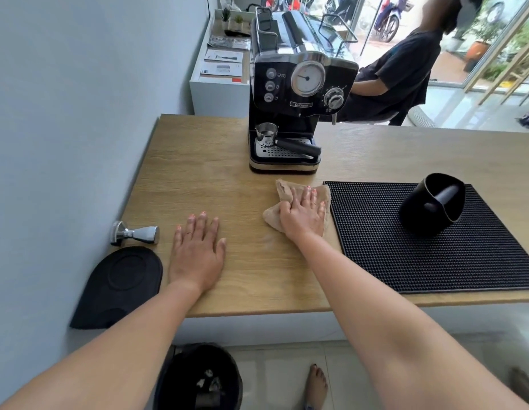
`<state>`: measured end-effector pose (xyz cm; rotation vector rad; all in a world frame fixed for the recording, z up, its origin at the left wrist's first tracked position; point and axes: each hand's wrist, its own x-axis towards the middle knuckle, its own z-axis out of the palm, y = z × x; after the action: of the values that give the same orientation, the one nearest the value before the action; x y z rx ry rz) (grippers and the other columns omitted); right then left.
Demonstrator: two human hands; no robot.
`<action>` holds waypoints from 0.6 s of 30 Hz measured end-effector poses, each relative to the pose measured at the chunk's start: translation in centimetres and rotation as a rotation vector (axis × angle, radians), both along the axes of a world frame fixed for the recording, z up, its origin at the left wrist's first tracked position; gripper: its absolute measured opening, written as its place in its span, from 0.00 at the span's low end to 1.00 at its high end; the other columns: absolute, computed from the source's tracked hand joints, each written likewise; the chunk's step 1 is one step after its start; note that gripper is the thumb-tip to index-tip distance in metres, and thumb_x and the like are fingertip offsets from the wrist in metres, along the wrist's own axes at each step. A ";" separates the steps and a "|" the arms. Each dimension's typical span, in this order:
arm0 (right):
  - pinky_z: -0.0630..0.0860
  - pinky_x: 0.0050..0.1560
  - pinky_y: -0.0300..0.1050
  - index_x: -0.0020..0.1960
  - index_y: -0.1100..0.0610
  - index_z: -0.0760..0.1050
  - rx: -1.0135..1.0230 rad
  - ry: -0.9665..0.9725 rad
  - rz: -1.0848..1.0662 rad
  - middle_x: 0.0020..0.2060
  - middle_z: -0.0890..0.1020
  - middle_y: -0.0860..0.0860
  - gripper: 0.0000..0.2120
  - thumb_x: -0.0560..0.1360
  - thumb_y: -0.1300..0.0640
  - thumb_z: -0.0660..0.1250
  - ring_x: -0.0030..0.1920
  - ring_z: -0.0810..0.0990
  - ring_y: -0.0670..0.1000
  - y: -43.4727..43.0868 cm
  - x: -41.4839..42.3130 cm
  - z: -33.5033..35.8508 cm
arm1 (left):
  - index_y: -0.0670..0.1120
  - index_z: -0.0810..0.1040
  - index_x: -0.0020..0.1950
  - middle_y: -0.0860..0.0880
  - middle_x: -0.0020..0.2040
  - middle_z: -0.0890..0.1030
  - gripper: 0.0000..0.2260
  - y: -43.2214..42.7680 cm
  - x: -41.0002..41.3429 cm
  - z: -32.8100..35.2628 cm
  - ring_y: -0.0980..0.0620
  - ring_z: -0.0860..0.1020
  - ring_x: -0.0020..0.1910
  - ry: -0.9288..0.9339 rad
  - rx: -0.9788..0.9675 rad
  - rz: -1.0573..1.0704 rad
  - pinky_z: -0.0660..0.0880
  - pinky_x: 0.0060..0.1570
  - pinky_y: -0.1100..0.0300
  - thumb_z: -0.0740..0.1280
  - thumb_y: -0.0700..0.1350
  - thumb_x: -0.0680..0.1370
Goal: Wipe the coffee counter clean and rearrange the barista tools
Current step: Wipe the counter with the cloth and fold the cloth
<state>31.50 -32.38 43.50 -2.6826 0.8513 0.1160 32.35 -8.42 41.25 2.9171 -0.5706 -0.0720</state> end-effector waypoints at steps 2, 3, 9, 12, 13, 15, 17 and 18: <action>0.35 0.77 0.56 0.80 0.45 0.41 -0.045 0.025 0.084 0.80 0.39 0.53 0.31 0.79 0.38 0.39 0.79 0.36 0.53 0.2 -0.3 -0.1 | 0.52 0.47 0.81 0.50 0.81 0.46 0.26 -0.1 0.0 -0.1 0.50 0.42 0.80 0.003 -0.002 0.004 0.41 0.78 0.48 0.43 0.55 0.83; 0.36 0.77 0.56 0.80 0.44 0.41 -0.064 0.033 0.143 0.79 0.38 0.53 0.32 0.79 0.35 0.38 0.79 0.35 0.53 0.5 -0.7 0.0 | 0.51 0.47 0.81 0.50 0.81 0.47 0.25 -0.1 -0.1 -0.1 0.50 0.43 0.80 -0.002 0.000 0.009 0.41 0.78 0.48 0.44 0.53 0.83; 0.36 0.77 0.55 0.80 0.42 0.41 -0.085 0.031 0.473 0.80 0.39 0.51 0.36 0.76 0.29 0.41 0.79 0.35 0.51 6.8 -4.7 0.1 | 0.48 0.49 0.81 0.51 0.81 0.48 0.25 -0.1 -0.1 0.2 0.51 0.44 0.80 -0.012 0.008 0.021 0.42 0.78 0.49 0.45 0.51 0.83; 0.35 0.77 0.53 0.80 0.40 0.45 -0.067 -0.001 0.556 0.80 0.42 0.49 0.32 0.78 0.34 0.44 0.79 0.37 0.49 8.8 -8.5 0.2 | 0.47 0.51 0.81 0.51 0.81 0.50 0.25 0.1 0.0 0.4 0.51 0.46 0.80 0.003 0.016 0.018 0.43 0.78 0.48 0.46 0.49 0.84; 0.35 0.77 0.52 0.80 0.39 0.46 -0.060 -0.019 0.572 0.80 0.43 0.48 0.31 0.79 0.35 0.45 0.79 0.37 0.48 8.8 -9.8 0.1 | 0.47 0.51 0.81 0.50 0.81 0.51 0.25 0.2 0.0 0.3 0.50 0.46 0.80 -0.003 0.020 0.016 0.44 0.78 0.48 0.46 0.49 0.84; 0.35 0.77 0.52 0.79 0.37 0.48 -0.047 -0.035 0.595 0.80 0.44 0.46 0.29 0.79 0.36 0.46 0.79 0.38 0.46 7.6 -12.1 0.0 | 0.46 0.52 0.81 0.50 0.81 0.51 0.25 0.3 -0.1 0.4 0.50 0.47 0.80 0.000 0.009 0.020 0.43 0.78 0.48 0.47 0.49 0.84; 0.35 0.77 0.53 0.78 0.35 0.49 -0.049 -0.028 0.567 0.80 0.45 0.45 0.29 0.77 0.36 0.45 0.79 0.38 0.45 5.7 -13.3 0.1 | 0.46 0.52 0.81 0.50 0.81 0.51 0.25 0.3 -0.2 0.4 0.51 0.46 0.80 0.009 -0.010 0.024 0.42 0.78 0.49 0.46 0.50 0.84; 0.36 0.77 0.54 0.78 0.34 0.48 -0.057 -0.017 0.540 0.80 0.44 0.45 0.30 0.77 0.36 0.45 0.79 0.38 0.45 4.8 -13.2 0.1 | 0.47 0.52 0.81 0.50 0.81 0.50 0.25 0.4 -0.3 0.3 0.51 0.46 0.80 0.010 -0.020 0.026 0.42 0.78 0.49 0.46 0.51 0.84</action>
<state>18.34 -27.60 43.59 -2.8913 0.1061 0.1930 32.07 -8.05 41.57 2.9023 -0.5290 -0.0764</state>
